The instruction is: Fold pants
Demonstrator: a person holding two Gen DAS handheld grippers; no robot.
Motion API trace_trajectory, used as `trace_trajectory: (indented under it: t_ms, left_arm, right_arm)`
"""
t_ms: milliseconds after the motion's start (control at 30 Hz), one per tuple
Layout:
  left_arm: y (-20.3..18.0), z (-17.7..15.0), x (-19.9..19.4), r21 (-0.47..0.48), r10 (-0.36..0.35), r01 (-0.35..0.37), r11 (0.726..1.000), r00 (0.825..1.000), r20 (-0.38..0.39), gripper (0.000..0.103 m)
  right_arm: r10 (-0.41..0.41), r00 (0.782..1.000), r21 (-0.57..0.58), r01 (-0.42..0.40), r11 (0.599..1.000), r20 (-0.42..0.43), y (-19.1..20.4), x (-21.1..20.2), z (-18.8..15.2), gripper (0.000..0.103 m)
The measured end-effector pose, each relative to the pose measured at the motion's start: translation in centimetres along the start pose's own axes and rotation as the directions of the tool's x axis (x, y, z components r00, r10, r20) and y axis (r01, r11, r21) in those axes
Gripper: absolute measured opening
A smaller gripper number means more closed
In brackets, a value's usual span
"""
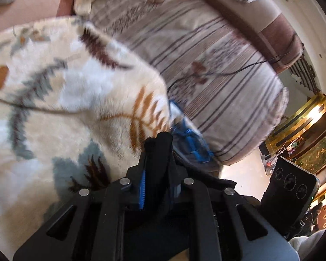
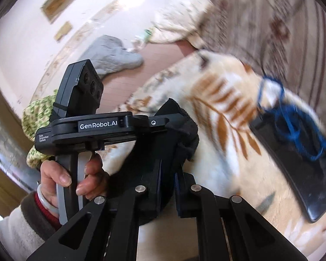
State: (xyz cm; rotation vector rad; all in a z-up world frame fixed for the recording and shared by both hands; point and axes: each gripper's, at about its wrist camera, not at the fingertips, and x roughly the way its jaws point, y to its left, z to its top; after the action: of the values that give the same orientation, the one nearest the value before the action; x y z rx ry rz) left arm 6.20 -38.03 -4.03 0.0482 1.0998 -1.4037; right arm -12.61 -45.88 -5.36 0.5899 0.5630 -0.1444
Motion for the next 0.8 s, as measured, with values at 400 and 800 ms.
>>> trace_trajectory:
  t_ms: [400, 800]
  left_arm:
    - [0.3, -6.0, -15.6, -0.004, 0.133, -0.135, 0.991, 0.975, 0.176, 0.013]
    - [9.0, -17.3, -22.5, -0.363, 0.337, -0.257, 0.896, 0.925, 0.176, 0.053]
  right_arm:
    - [0.143, 0.988, -0.320, -0.154, 0.935, -0.059, 14.2, -1.5, -2.0, 0.009]
    - [0.131, 0.915, -0.413, -0.295, 0.861, -0.382, 20.0, 6.9, -11.3, 0.030]
